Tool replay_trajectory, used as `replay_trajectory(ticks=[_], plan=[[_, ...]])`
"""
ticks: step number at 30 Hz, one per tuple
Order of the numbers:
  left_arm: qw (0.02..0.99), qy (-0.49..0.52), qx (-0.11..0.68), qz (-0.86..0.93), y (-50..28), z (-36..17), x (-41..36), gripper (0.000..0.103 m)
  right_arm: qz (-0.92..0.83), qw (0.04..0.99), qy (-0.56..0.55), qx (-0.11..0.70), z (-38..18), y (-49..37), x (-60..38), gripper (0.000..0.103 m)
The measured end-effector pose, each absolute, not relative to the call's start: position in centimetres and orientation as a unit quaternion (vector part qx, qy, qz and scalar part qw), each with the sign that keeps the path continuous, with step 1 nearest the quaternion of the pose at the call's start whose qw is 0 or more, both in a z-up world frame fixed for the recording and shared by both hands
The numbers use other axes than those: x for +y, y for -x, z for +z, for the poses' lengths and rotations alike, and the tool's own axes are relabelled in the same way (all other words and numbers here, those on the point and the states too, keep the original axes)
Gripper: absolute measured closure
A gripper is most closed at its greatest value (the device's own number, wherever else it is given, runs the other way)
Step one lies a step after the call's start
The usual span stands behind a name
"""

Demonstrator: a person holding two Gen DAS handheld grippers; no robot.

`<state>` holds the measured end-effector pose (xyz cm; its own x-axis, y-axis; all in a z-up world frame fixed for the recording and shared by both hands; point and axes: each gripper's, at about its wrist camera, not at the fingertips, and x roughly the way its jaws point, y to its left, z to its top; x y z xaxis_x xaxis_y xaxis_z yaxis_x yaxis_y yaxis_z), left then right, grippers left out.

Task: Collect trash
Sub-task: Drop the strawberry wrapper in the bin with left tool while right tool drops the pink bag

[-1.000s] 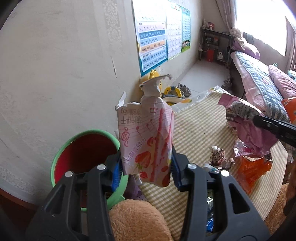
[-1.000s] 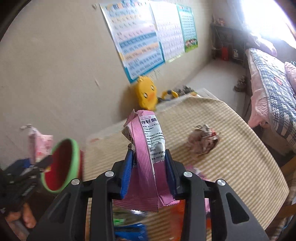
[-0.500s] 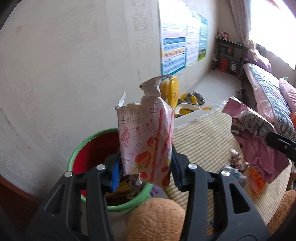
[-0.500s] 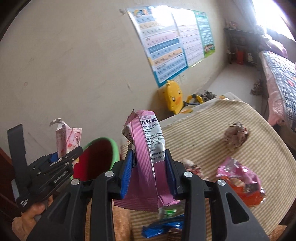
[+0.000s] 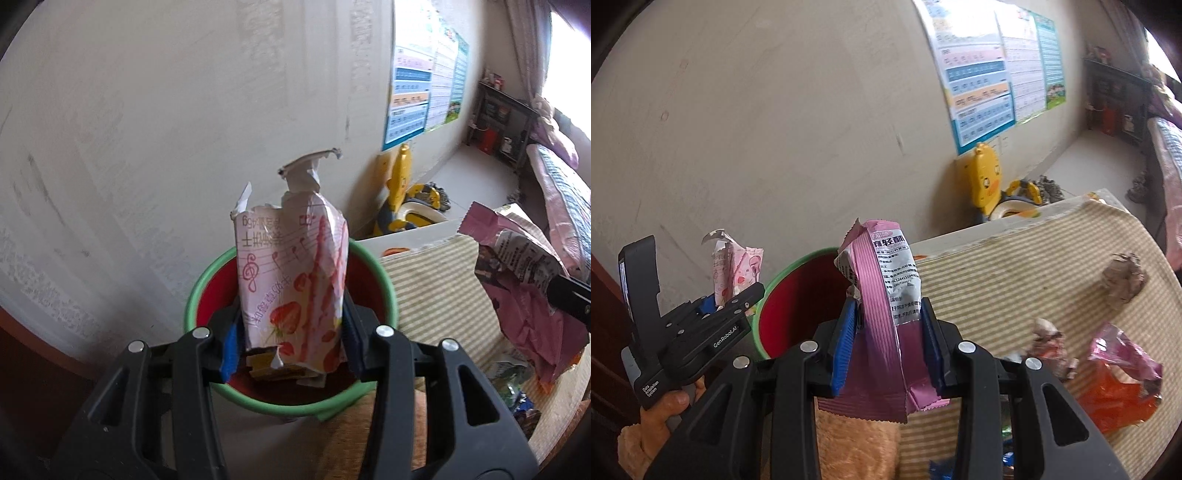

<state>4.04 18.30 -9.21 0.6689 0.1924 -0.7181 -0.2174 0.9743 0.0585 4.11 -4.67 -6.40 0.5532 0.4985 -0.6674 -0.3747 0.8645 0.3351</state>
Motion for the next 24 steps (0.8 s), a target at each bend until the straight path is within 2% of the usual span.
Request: replay_trajectory(ticks=[24], plan=[[0.883, 0.041, 0.448, 0.133, -7.0, -14.2, 22.8, 0.059, 0.302, 0.838, -0.065, 0.45, -9.4, -8.7, 4.3, 0.07]])
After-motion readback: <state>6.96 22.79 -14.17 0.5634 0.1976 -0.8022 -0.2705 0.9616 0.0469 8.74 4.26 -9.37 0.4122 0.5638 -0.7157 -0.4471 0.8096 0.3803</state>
